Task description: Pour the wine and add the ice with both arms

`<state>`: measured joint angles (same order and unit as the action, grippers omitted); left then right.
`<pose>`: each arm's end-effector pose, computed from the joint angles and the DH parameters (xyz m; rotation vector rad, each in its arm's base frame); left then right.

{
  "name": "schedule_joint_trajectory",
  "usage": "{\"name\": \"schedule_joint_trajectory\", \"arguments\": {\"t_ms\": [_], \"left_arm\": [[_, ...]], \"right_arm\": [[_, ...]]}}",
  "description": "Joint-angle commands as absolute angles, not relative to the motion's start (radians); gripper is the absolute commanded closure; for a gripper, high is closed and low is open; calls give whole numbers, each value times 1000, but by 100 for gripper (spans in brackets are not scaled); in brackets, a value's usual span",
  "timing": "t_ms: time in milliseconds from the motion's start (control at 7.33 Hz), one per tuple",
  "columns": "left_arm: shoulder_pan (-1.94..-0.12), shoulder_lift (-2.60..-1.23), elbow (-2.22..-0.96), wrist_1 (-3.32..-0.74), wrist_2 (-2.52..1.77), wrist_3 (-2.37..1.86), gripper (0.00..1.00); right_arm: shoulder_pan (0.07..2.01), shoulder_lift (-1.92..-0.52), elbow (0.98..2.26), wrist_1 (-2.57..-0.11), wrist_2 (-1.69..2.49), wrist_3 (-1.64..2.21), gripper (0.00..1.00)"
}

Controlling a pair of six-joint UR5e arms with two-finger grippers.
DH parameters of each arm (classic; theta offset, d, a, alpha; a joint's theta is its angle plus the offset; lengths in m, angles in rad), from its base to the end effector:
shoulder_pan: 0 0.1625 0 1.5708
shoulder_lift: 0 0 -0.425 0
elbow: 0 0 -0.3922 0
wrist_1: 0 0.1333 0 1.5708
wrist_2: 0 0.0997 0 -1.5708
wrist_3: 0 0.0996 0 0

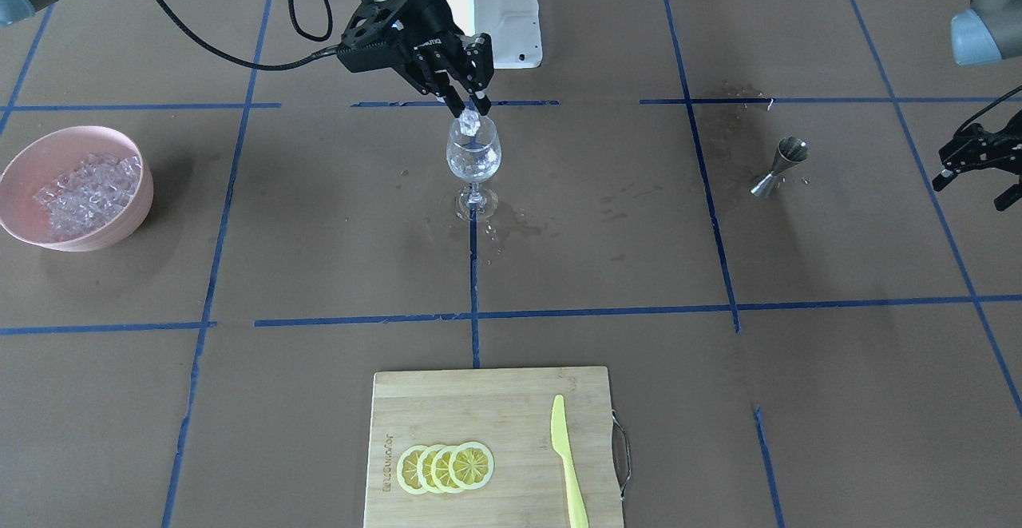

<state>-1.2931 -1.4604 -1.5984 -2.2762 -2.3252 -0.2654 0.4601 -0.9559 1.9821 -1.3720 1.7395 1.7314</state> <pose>0.0655 -0.4673 0.6182 0.3752 0.8618 0.2461 -0.4630 -0.3596 0.1137 0.0372 -1.2412 0.4366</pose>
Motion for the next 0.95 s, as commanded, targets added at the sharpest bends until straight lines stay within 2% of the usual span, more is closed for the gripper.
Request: {"name": "schedule_joint_trajectory", "arguments": {"t_ms": [0, 136, 545, 818], "left_arm": [[-1293, -1460, -1598, -2276, -2325, -265, 0], [-1293, -1460, -1600, -2276, -2324, -265, 0], [-1292, -1463, -1608, -2276, -2234, -264, 0], [-1292, -1470, -1620, -2269, -2229, -262, 0]], "right_arm": [[474, -965, 1985, -1374, 1743, 1726, 0], [529, -982, 2002, -1374, 1776, 1724, 0], [785, -1182, 2068, -1371, 2046, 1633, 0], [863, -1372, 2101, -1364, 2077, 1416, 0]]}}
